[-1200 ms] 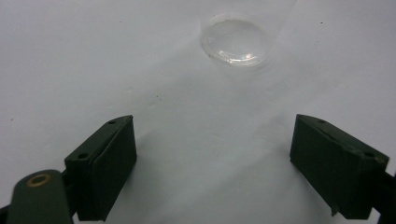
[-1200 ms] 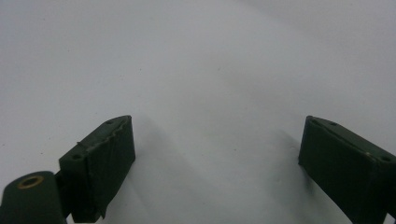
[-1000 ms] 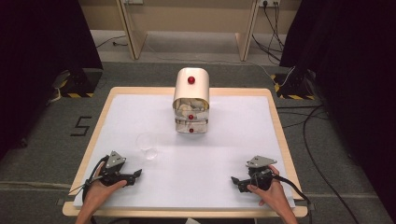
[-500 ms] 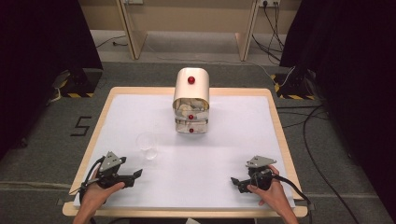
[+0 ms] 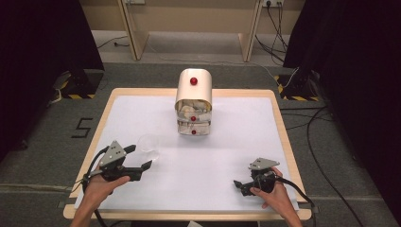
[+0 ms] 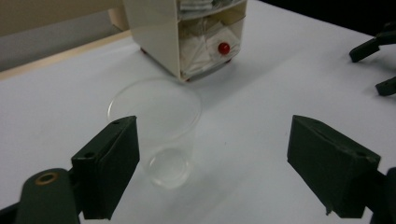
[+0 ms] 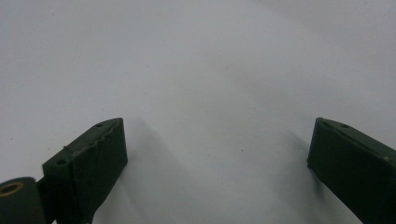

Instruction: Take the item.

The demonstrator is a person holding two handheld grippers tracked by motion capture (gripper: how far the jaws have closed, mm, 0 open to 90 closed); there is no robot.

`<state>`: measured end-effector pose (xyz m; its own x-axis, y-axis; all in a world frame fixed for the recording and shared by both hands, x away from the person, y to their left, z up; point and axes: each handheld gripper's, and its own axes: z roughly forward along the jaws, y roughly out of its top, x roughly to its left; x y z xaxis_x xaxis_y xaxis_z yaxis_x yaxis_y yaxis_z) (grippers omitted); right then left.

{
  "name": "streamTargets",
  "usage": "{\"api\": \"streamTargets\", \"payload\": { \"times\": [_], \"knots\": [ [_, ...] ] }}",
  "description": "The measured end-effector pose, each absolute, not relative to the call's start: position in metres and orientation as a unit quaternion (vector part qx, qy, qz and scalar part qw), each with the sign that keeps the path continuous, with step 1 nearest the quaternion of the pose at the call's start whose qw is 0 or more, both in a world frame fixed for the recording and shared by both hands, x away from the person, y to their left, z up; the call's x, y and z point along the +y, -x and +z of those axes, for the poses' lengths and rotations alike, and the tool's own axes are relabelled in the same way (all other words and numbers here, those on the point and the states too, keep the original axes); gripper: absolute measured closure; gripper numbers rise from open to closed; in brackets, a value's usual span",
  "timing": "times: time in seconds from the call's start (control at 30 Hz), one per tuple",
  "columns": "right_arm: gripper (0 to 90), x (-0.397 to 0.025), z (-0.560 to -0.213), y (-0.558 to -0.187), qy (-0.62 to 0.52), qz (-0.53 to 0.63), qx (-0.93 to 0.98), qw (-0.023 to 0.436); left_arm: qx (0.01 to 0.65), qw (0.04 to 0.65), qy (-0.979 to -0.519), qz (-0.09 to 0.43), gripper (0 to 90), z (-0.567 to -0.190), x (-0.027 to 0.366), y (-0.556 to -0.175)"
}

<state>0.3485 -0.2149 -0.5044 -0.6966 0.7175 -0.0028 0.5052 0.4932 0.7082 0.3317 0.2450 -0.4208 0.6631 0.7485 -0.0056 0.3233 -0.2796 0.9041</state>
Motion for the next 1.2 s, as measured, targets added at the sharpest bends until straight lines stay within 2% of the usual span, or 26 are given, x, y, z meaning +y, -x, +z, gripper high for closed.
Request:
{"api": "streamTargets", "payload": {
  "times": [0.4, 1.1, 1.2],
  "knots": [
    [4.5, -0.214, -0.504, -0.348, -0.358, 0.352, 0.852, 0.149, 0.292, 0.501, -0.782, 0.228, 18.0, -0.390, 0.194, -0.360],
    [3.4, -0.214, -0.505, -0.349, -0.356, 0.350, 0.853, 0.149, 0.288, 0.512, -0.776, 0.230, 26.0, -0.372, 0.146, -0.414],
    [3.1, -0.213, -0.505, -0.349, -0.355, 0.350, 0.854, 0.149, 0.286, 0.496, -0.784, 0.238, 28.5, -0.369, 0.134, -0.426]
  ]
}}
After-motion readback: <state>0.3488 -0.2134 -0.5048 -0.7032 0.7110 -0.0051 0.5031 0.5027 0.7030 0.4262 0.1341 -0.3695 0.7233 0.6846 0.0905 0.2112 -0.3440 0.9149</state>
